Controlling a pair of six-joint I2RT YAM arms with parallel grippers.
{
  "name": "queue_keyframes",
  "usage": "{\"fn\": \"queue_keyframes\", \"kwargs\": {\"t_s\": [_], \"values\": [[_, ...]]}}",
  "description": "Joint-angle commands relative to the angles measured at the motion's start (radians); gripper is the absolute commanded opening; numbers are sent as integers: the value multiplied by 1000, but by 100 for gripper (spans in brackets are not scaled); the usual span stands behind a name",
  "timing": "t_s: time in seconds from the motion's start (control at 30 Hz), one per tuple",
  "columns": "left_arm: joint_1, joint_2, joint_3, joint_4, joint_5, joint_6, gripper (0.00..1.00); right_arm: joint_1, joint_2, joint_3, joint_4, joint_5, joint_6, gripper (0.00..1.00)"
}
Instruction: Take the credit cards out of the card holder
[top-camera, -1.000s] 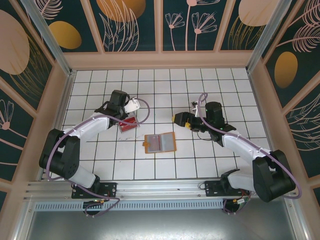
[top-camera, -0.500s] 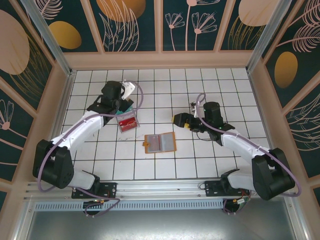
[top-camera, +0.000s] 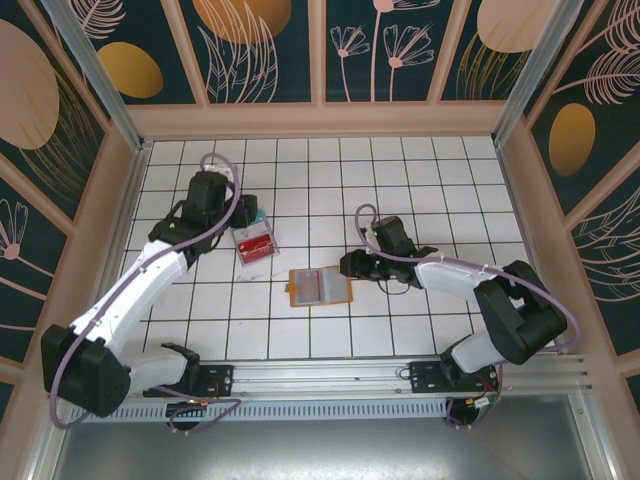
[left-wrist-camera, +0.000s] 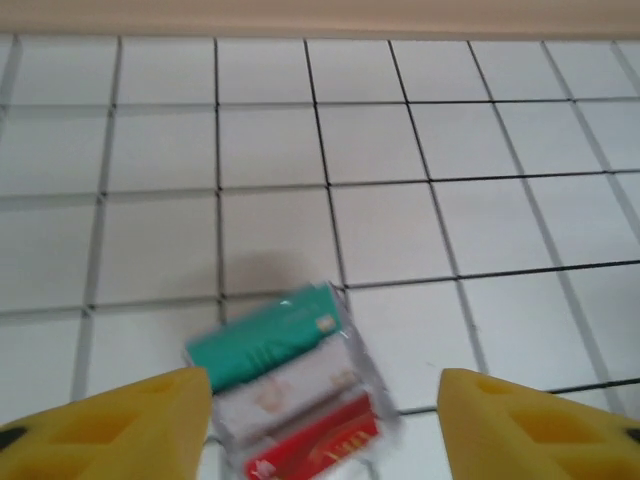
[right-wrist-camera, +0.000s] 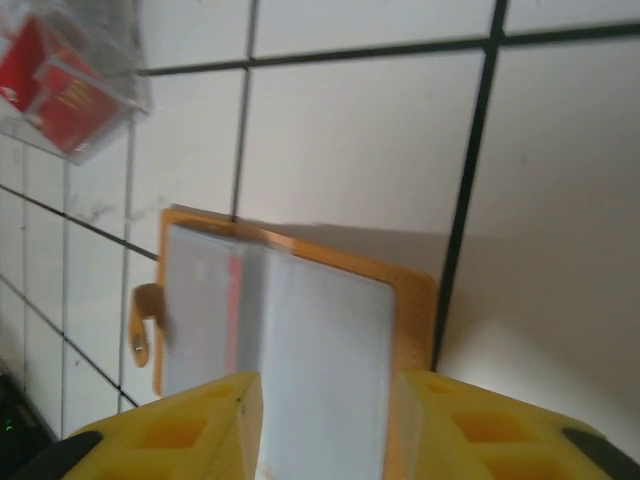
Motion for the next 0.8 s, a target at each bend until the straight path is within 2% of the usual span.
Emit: {"fn": "queue_keyframes", "kwargs": {"t_s": [0.0, 0.1, 0.13, 0.23, 0.4, 0.47, 0.53, 0.77], "values": [[6, -70, -103, 44, 135, -262, 55, 25, 31, 7, -27, 60, 2, 37], [5, -118, -212, 123, 244, -384, 51, 45, 49, -1, -23, 69, 8, 36], [2, -128, -241, 148, 271, -414, 47, 50, 53, -3, -20, 71, 12, 34], [-38, -145, -324, 212, 312, -506, 42, 63, 64, -15, -11, 79, 28, 28], [-173, -92, -374, 253, 283, -582, 41, 83, 79, -31, -2, 92, 48, 24], [-201, -62, -395, 287, 292, -615, 41, 92, 83, -33, -6, 105, 54, 24], [-228, -34, -401, 312, 286, -630, 41, 97, 87, -32, -19, 127, 59, 16], [-315, 113, -350, 338, 261, -630, 41, 101, 89, -36, -24, 140, 65, 4]]}}
